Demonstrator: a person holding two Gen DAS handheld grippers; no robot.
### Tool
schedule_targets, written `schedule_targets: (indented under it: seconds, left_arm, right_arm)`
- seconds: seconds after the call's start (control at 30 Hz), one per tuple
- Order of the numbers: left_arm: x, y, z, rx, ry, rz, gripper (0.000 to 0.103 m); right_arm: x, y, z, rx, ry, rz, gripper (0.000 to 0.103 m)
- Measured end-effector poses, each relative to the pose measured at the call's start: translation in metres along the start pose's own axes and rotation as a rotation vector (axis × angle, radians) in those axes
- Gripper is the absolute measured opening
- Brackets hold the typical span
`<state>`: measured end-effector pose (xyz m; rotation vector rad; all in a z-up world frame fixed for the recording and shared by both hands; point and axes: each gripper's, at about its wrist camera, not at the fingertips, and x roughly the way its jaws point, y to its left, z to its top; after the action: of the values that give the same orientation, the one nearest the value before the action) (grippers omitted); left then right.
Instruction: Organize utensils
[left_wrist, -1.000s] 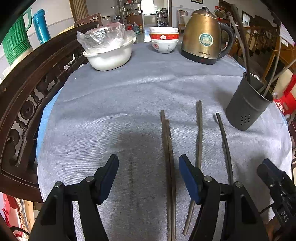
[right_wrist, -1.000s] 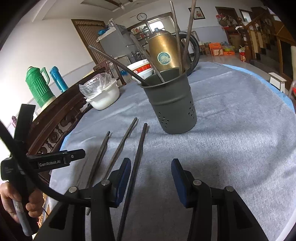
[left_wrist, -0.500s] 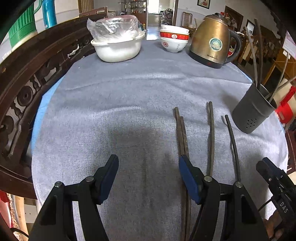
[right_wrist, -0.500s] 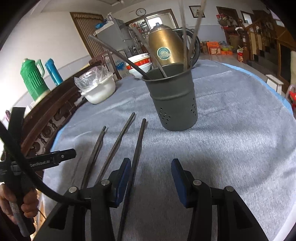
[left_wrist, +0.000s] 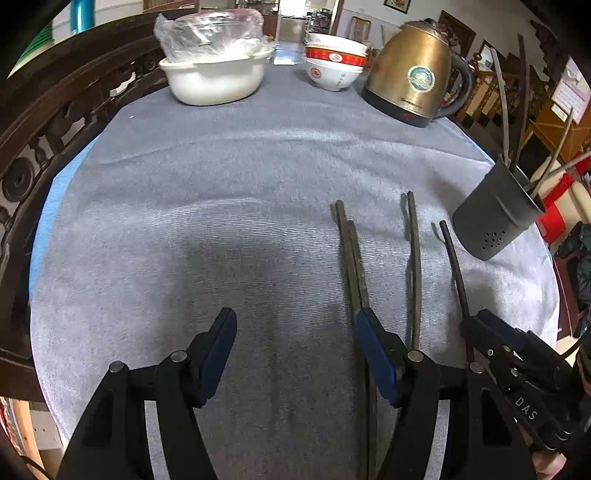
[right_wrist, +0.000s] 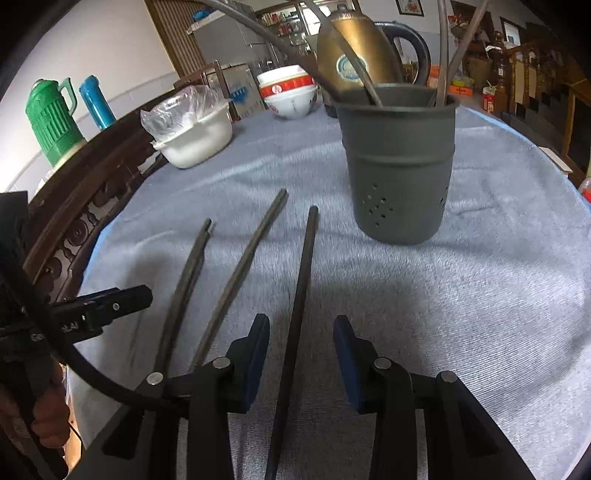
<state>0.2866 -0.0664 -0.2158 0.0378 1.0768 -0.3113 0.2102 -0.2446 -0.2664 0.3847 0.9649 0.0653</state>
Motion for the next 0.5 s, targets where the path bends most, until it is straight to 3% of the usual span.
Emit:
schedule_targets:
  seconds: [0.5]
  left_arm:
    - [0.02, -0.006, 0.005, 0.024, 0.031, 0.007, 0.071]
  right_arm:
    - [-0.004, -0.005, -0.006, -0.01, -0.048, 0.019, 0.038]
